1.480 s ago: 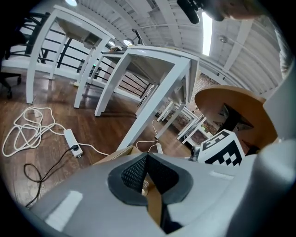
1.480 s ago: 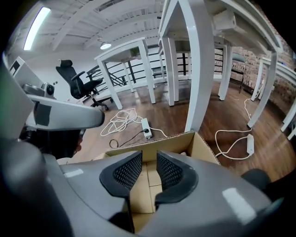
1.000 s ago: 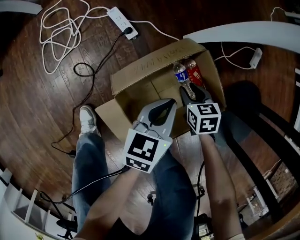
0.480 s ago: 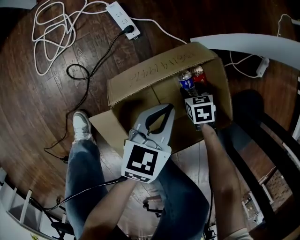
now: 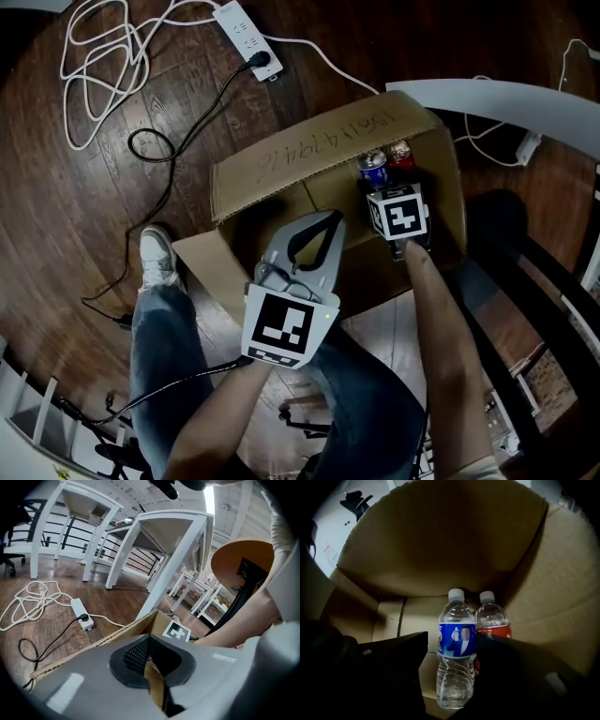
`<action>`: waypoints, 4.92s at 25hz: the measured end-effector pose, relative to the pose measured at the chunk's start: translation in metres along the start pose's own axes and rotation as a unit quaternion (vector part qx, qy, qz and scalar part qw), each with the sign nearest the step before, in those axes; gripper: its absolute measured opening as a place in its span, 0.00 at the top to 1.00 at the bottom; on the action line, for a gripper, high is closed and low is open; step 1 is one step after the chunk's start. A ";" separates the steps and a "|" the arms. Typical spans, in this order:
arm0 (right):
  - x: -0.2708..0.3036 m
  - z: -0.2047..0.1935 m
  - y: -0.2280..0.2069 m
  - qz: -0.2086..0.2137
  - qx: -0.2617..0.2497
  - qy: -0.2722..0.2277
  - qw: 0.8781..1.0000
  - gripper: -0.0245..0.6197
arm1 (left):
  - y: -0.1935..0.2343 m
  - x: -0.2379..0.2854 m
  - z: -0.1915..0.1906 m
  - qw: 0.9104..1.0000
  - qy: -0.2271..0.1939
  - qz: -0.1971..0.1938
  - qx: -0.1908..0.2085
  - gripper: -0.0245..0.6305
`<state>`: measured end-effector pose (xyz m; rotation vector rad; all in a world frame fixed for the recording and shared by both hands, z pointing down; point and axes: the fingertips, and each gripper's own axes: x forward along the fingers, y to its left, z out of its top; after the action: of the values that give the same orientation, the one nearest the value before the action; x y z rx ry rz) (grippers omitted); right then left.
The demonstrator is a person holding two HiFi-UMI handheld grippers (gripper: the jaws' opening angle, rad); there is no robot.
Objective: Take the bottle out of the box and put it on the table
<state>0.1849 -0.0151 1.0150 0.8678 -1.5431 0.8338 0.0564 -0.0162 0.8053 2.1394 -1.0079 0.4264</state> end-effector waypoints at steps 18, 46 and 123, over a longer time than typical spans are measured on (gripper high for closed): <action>0.021 -0.003 0.015 0.010 -0.051 0.012 0.999 0.52 | 0.002 0.016 -0.009 1.000 -0.002 0.014 -0.010 0.99; -0.102 0.016 0.034 -0.014 0.107 -0.148 0.983 0.57 | -0.019 -0.040 0.037 0.999 0.023 -0.031 0.032 0.99; -0.890 -0.054 -0.013 -0.342 0.331 -0.538 0.696 0.56 | -0.512 -0.280 0.393 0.885 -0.059 -0.360 0.290 0.99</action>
<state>0.3162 0.1032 0.1407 2.6250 -1.5748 0.2260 0.2677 0.0682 0.1398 2.9011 -0.0608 0.2361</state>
